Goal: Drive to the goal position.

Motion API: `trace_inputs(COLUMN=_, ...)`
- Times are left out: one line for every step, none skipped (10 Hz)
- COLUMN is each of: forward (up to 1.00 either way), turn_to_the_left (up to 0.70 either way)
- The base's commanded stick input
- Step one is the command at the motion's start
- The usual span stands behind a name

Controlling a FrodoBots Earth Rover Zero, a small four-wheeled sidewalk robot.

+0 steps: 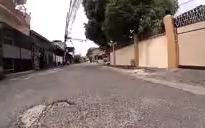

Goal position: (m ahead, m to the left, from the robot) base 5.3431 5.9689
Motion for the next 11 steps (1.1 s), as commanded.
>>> trace_inputs(forward=0.50, turn_to_the_left=-0.43)
trace_inputs(forward=0.50, turn_to_the_left=-0.23)
trace_inputs(forward=0.50, turn_to_the_left=0.03)
trace_inputs(forward=0.50, turn_to_the_left=0.07)
trace_inputs(forward=0.50, turn_to_the_left=0.07)
trace_inputs(forward=0.50, turn_to_the_left=0.07)
trace_inputs(forward=0.50, turn_to_the_left=0.07)
trace_inputs(forward=0.50, turn_to_the_left=0.07)
trace_inputs(forward=0.50, turn_to_the_left=0.07)
trace_inputs(forward=0.50, turn_to_the_left=0.07)
trace_inputs(forward=0.50, turn_to_the_left=0.07)
